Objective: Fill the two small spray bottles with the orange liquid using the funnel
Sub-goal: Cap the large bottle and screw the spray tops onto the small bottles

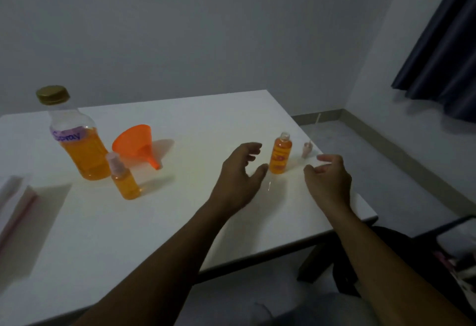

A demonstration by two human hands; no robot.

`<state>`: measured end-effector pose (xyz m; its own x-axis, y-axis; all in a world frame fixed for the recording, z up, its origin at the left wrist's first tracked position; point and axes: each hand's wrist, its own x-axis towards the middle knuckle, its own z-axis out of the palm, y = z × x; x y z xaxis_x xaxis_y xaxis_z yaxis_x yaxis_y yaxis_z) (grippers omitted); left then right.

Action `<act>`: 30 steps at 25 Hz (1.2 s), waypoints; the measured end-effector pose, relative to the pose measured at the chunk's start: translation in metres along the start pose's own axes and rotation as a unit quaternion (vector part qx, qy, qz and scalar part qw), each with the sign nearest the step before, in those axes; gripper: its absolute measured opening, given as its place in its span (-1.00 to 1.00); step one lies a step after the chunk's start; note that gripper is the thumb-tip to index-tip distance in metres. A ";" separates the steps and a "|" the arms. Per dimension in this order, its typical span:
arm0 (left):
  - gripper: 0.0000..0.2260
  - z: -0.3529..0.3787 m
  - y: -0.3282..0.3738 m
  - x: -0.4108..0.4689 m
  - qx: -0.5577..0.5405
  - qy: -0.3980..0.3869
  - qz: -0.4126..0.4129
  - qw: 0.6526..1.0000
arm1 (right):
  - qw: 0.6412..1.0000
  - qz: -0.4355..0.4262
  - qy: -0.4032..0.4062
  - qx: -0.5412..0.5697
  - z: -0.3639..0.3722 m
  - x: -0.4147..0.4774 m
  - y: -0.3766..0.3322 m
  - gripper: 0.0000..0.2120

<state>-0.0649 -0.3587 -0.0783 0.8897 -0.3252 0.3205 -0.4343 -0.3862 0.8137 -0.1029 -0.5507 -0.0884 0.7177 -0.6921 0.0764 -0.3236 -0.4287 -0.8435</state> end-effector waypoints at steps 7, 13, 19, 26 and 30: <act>-0.51 0.048 -0.001 0.040 -0.044 0.012 -0.047 0.998 | 0.999 0.010 0.042 -0.002 0.041 0.043 -0.006 -0.58; -0.61 0.008 -0.011 0.014 -0.022 0.045 0.005 0.999 | 0.990 -0.089 -0.019 0.105 0.030 0.013 -0.022 -0.80; -0.61 -0.090 -0.016 -0.048 -0.042 0.057 -0.012 0.997 | 0.941 -0.246 -0.163 0.164 0.023 -0.046 -0.080 -0.74; -0.55 -0.126 -0.039 -0.083 -0.002 0.095 -0.054 0.994 | 0.892 -0.423 -0.149 0.052 0.020 -0.070 -0.111 -0.80; -0.57 -0.129 -0.049 -0.085 0.014 0.095 -0.060 0.994 | 0.878 -0.462 -0.121 0.003 0.017 -0.067 -0.115 -0.82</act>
<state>-0.1010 -0.2009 -0.0824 0.9445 -0.1075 0.3105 -0.3254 -0.4366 0.8387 -0.1035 -0.4455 -0.0056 0.7820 0.0939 0.6162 0.4697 -0.7386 -0.4836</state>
